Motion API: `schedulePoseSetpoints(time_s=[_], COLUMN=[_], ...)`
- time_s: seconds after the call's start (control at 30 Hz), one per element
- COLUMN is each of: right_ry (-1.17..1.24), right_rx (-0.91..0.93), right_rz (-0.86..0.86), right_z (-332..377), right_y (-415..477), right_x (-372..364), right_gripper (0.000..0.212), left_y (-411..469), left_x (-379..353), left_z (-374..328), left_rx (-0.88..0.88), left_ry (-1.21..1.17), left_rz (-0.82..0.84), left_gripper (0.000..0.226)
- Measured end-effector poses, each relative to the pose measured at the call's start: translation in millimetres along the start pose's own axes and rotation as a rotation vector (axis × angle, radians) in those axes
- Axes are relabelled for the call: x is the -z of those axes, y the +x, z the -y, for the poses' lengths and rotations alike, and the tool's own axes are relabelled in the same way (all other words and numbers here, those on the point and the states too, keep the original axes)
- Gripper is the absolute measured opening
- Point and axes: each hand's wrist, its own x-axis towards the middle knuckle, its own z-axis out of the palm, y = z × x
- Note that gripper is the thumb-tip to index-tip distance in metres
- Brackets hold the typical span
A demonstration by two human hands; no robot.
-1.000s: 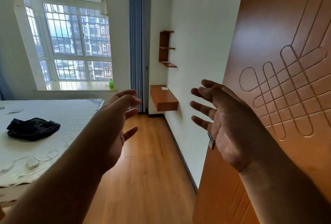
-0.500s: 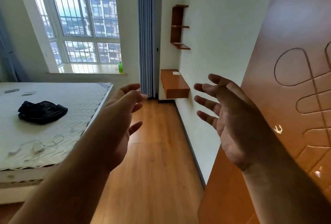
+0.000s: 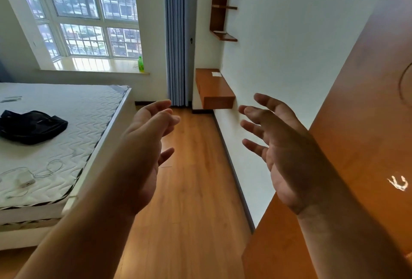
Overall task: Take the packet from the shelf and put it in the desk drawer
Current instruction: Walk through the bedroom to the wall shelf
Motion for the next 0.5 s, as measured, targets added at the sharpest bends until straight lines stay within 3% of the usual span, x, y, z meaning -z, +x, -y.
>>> schedulePoseSetpoints(time_s=[0.13,0.27,0.5], right_ry=[-0.036,-0.06,-0.092], right_rx=[0.001,0.003,-0.046], right_rz=[-0.032,-0.051,-0.092], right_z=[-6,-14,-46], right_y=[43,86,138], right_x=[-28,-64,-121], right_gripper=[0.043,0.028,0.024], left_y=[57,114,194], left_x=[16,38,75], left_z=[-1,-3,5], left_rx=[0.0,-0.01,0.039], left_ry=[-0.001,0.015,0.027], left_rz=[0.005,0.041,0.062], left_gripper=[0.033,0.036,0.037])
